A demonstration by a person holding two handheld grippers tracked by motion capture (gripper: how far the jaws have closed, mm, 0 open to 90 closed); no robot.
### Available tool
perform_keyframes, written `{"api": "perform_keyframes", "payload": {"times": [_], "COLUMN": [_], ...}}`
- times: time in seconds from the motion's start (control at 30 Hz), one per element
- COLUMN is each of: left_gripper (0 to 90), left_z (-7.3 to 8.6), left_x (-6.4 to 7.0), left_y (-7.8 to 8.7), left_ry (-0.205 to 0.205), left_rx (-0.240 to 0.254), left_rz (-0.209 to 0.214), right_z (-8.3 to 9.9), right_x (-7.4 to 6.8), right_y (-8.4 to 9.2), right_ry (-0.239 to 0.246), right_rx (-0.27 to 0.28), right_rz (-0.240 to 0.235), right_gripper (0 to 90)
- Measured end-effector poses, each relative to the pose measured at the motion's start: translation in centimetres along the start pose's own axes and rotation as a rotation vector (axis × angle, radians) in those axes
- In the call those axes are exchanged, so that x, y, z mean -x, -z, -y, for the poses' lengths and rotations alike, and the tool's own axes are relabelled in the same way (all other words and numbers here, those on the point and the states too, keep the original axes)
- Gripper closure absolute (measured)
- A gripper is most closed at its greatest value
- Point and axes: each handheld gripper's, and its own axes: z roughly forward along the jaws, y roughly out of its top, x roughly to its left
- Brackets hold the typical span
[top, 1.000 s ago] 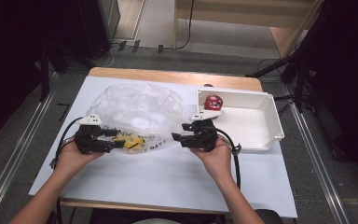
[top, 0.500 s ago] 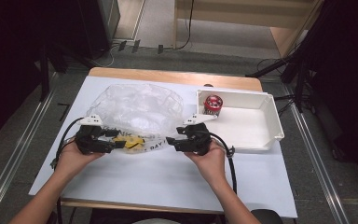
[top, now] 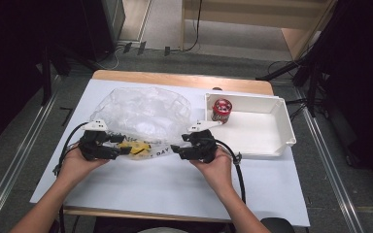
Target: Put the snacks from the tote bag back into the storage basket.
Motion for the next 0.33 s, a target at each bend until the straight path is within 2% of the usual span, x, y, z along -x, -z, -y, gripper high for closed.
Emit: {"api": "perform_keyframes", "payload": {"times": [0.33], "left_gripper": [37.3], "left_z": [0.02], "left_x": [-0.1], "left_y": [0.04], "left_ry": [0.003], "left_rx": [0.003], "left_rz": [0.009], "right_z": [0.07], "right_x": [0.02], "right_y": [-0.26], "right_ry": [0.008], "right_rx": [-0.012], "right_rz": [-0.005], "right_gripper": [42.4]}}
